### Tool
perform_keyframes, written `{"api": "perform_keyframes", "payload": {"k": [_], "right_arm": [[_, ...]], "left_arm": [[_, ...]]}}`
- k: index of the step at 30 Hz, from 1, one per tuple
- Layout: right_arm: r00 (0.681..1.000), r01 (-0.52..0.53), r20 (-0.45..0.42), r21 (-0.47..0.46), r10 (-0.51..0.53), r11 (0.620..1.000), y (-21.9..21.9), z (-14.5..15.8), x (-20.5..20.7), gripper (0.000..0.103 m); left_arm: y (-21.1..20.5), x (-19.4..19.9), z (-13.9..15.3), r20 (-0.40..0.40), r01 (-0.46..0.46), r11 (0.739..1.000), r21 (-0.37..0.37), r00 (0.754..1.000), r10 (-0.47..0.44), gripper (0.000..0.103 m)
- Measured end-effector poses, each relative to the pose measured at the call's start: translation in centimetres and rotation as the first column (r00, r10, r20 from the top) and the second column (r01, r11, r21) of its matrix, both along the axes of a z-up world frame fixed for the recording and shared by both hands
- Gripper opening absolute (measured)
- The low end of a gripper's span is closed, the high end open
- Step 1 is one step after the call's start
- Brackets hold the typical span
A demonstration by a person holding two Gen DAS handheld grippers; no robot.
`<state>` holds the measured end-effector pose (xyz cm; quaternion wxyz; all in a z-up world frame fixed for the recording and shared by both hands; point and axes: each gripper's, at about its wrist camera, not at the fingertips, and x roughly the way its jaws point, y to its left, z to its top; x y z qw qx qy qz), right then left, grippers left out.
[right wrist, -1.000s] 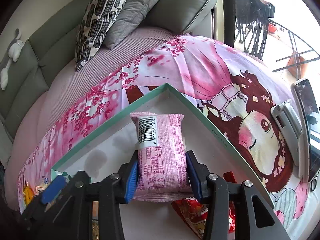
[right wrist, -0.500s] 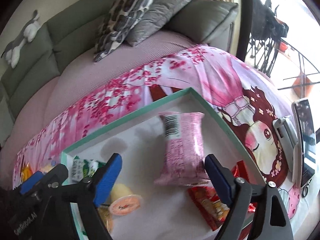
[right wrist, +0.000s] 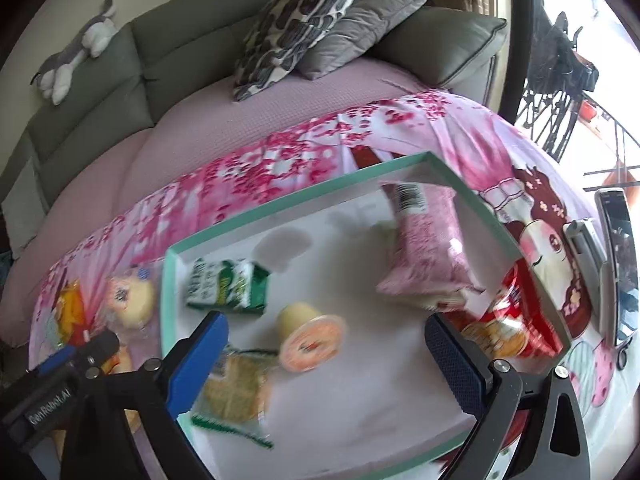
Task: Organize snacks
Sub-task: 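Move both open tools back from the tray to the snack pile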
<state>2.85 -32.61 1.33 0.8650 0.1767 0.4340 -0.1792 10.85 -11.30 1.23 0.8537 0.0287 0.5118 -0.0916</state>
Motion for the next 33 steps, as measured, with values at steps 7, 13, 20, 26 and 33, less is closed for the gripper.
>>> {"api": "perform_keyframes", "payload": {"k": [7, 13, 20, 26, 33], "right_arm": [[0.997, -0.083, 0.000, -0.021, 0.083, 0.996, 4.4, -0.3, -0.8, 0.100], [0.985, -0.173, -0.017, -0.063, 0.172, 0.983, 8.6, -0.6, -1.2, 0.100], [0.957, -0.291, -0.026, -0.104, 0.290, 0.951, 13.1, -0.8, -0.6, 0.100], [0.941, -0.338, -0.033, -0.104, 0.336, 0.935, 15.3, -1.3, -0.1, 0.100], [0.920, -0.392, -0.027, -0.077, 0.391, 0.917, 17.2, -2.1, 1.2, 0.100]], "left_arm": [[4.4, -1.7, 0.0, -0.024, -0.071, 0.997, -0.019, 0.997, 0.071, 0.083], [8.2, -2.8, -0.6, -0.059, -0.145, 0.989, -0.027, 0.988, 0.143, 0.083], [11.5, -3.6, -1.1, -0.072, -0.201, 0.980, -0.014, 0.977, 0.199, 0.083], [14.3, -3.7, -1.5, -0.085, -0.259, 0.965, -0.026, 0.963, 0.256, 0.083], [17.4, -3.1, -2.4, -0.117, -0.339, 0.940, -0.038, 0.936, 0.332, 0.083]]}}
